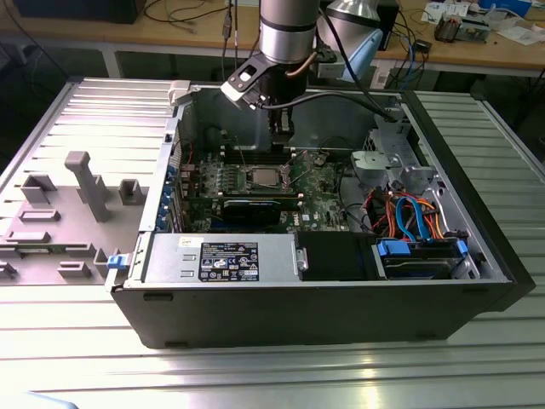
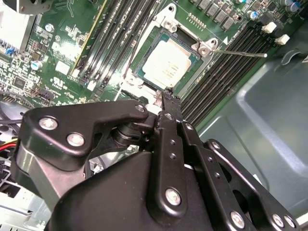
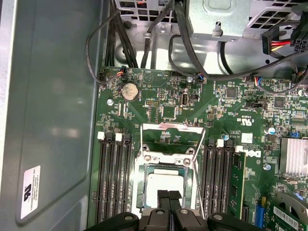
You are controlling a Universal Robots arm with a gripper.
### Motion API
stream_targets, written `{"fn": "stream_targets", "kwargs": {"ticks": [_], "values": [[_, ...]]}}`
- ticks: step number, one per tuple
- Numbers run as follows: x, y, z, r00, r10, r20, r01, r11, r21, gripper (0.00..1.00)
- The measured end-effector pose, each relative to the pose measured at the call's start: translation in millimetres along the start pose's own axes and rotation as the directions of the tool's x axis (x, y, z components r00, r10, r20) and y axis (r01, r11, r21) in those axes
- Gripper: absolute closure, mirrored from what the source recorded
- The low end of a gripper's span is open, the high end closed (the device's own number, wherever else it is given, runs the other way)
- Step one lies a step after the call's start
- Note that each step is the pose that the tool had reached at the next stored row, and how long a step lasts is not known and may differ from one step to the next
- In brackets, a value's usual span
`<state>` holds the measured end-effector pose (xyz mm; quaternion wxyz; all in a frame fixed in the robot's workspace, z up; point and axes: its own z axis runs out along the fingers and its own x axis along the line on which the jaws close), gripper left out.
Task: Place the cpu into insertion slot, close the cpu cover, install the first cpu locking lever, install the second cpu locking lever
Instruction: 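Close the cpu cover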
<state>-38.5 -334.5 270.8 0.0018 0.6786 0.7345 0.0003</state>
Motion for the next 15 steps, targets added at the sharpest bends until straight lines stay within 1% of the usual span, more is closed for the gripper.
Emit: {"fn": "stream_targets", "kwargs": {"ticks": [3,5,8,15], "values": [[-0.3,4.1,0.1,1.0000,0.000,-0.0002,0.000,1.0000,-0.0001,0.89],[-0.6,8.0,0.1,1.0000,0.000,-0.0002,0.000,1.0000,-0.0001,0.89],[-0.9,11.6,0.1,1.0000,0.000,-0.0002,0.000,1.0000,-0.0001,0.89],[-1.1,14.4,0.1,1.0000,0.000,-0.0002,0.000,1.0000,-0.0001,0.89]]}}
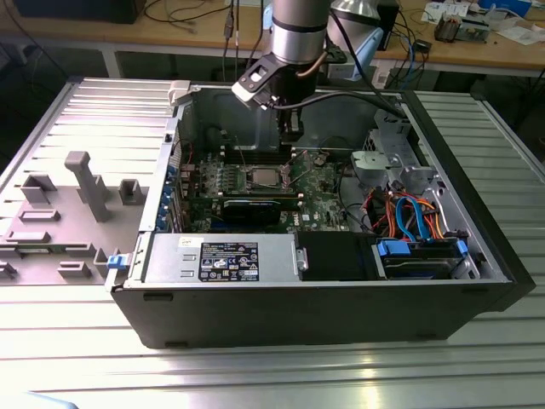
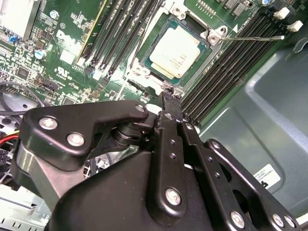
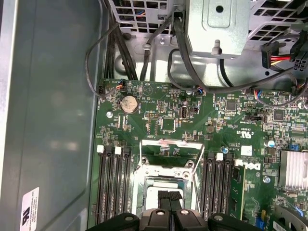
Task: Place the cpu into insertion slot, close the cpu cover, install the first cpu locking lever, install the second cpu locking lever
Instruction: 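Close the cpu cover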
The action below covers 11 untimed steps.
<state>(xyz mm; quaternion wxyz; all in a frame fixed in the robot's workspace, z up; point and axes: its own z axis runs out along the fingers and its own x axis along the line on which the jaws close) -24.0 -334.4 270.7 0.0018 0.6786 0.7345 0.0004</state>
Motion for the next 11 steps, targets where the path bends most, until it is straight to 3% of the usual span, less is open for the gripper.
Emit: {"fn": "stream_targets", "kwargs": {"ticks": [8,11], "values": [[-0.1,2.4,0.0,1.0000,0.000,0.0000,0.000,1.0000,0.0000,0.89],[-0.5,6.5,0.0,1.0000,0.000,0.0000,0.000,1.0000,0.0000,0.89]]}}
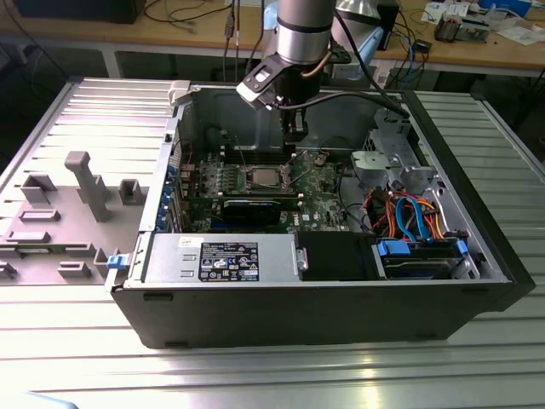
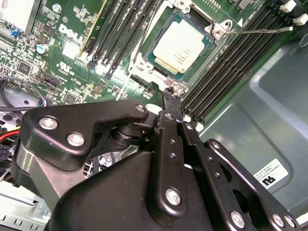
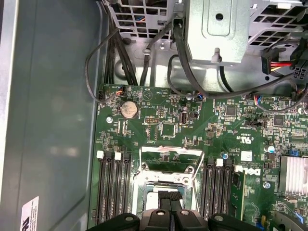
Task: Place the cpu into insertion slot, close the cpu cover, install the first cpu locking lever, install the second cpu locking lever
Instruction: 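Close the cpu cover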
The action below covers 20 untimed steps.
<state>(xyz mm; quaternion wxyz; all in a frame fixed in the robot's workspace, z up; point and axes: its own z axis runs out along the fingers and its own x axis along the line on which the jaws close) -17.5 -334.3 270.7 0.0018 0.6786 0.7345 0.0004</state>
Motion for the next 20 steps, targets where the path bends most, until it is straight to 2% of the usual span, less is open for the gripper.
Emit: {"fn": "stream_targets", "kwargs": {"ticks": [13,17,20], "values": [[-0.5,7.2,0.0,1.0000,0.000,0.0000,0.000,1.0000,0.0000,0.89],[-0.9,11.4,0.0,1.0000,0.000,0.0000,0.000,1.0000,0.0000,0.89],[-0.9,11.9,0.0,1.0000,0.000,0.0000,0.000,1.0000,0.0000,0.89]]}}
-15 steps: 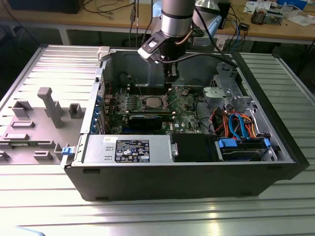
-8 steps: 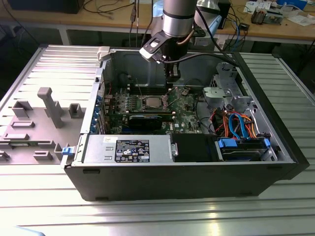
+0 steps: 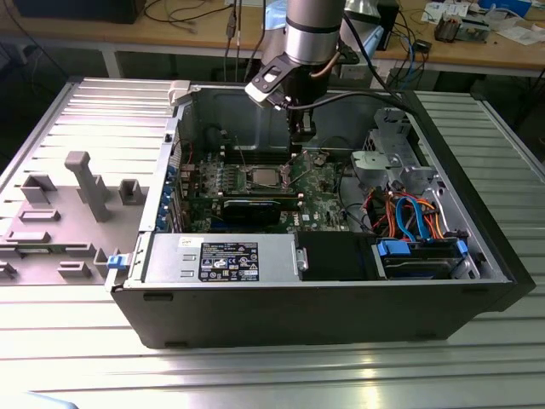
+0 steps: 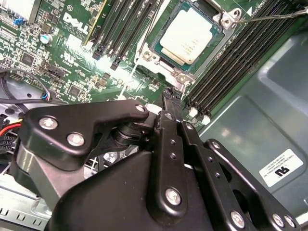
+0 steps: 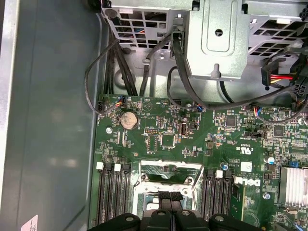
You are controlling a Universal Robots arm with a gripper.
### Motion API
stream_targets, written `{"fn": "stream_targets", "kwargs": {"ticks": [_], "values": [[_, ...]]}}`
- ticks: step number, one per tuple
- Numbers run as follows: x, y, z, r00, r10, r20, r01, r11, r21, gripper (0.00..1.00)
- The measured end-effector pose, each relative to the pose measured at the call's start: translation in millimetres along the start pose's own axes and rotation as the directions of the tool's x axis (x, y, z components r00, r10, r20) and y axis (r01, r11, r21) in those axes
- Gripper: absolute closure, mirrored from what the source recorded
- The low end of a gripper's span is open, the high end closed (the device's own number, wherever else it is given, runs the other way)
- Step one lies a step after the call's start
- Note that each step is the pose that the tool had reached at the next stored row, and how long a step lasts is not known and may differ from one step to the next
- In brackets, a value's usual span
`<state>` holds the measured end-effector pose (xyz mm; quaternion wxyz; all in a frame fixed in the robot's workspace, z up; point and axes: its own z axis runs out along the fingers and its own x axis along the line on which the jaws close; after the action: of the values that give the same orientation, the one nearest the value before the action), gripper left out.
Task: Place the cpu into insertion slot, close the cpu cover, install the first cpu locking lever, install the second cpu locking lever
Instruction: 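Close the cpu cover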
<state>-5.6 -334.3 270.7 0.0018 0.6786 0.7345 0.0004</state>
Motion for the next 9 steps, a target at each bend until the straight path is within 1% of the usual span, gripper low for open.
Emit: {"fn": "stream_targets", "kwargs": {"ticks": [5,6,7,8,9], "values": [[0.0,0.1,0.0,1.0000,0.000,0.0000,0.000,1.0000,0.0000,0.89],[-0.1,1.7,0.0,1.0000,0.000,-0.0001,0.000,1.0000,0.0000,0.89],[-0.5,6.6,0.4,1.0000,0.000,0.0001,0.000,1.0000,0.0000,0.89],[-1.0,13.3,1.4,1.0000,0.000,-0.0001,0.000,1.0000,-0.0001,0.89],[-1.4,17.8,2.4,1.0000,0.000,0.0001,0.000,1.0000,0.0000,0.89]]}}
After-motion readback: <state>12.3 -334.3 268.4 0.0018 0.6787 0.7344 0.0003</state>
